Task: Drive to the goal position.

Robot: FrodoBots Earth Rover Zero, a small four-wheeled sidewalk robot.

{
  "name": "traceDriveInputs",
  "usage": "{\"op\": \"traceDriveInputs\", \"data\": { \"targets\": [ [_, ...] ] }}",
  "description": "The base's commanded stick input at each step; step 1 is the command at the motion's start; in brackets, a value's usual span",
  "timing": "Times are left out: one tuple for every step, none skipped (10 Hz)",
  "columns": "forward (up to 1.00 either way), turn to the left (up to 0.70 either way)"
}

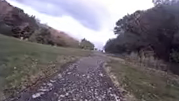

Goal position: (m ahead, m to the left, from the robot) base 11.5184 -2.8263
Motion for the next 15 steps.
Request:
{"op": "traceDriveInputs", "data": {
  "targets": [
    [0.60,0.00],
    [0.60,0.00],
    [0.60,0.00],
    [0.60,-0.07],
    [0.60,-0.09],
    [0.60,-0.11],
    [0.60,-0.13],
    [0.60,-0.15],
    [0.60,-0.15],
    [0.60,-0.15],
    [0.60,-0.15],
    [0.60,-0.15],
    [0.60,-0.10],
    [0.60,-0.04],
    [0.60,0.00]
  ]
}}
